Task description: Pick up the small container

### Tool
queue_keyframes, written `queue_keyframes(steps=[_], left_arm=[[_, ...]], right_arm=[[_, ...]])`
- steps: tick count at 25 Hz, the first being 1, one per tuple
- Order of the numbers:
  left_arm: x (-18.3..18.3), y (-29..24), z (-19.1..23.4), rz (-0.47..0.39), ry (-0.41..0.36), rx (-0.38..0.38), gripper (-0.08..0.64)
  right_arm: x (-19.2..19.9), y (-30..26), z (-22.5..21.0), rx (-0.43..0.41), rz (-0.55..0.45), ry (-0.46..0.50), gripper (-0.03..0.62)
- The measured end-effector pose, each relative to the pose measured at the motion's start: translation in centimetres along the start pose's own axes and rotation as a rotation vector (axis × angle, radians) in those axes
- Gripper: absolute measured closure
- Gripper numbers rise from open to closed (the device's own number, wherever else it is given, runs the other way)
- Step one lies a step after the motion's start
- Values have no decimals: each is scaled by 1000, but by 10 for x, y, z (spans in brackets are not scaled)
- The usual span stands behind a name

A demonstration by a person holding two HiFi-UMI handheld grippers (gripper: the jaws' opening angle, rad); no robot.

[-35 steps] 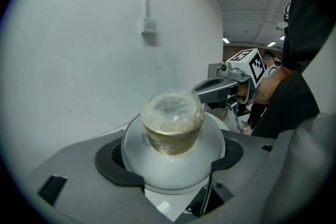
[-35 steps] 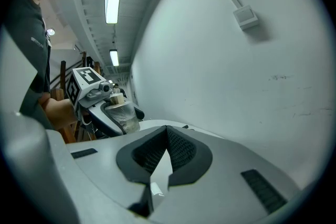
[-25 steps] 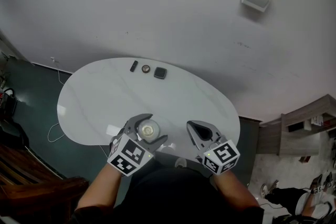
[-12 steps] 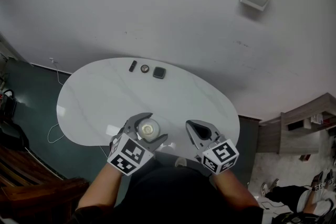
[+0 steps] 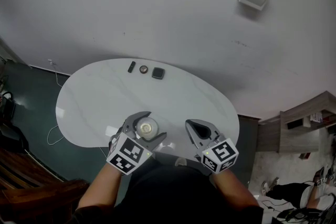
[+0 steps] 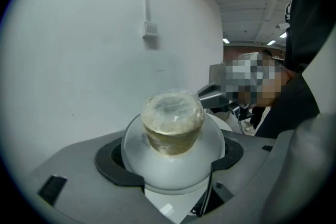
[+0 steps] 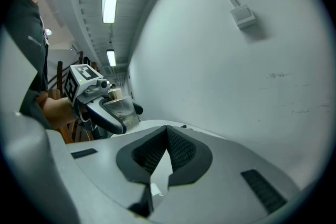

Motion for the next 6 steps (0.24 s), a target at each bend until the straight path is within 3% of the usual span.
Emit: queue_keyframes(steps=[6], left_arm=[[1,0,5,-2,1,-9,218]], right_arm=[[-1,-2,0,0,2,3,597]])
Point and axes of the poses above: the fingertips, and each gripper's own axes: y backward along the fingers, z to its left, x out of its underside, the point moved 1 cm from there along y, backward along the fingers, and after that the axes turned 15 degrees about z, right-handed, at the moved point
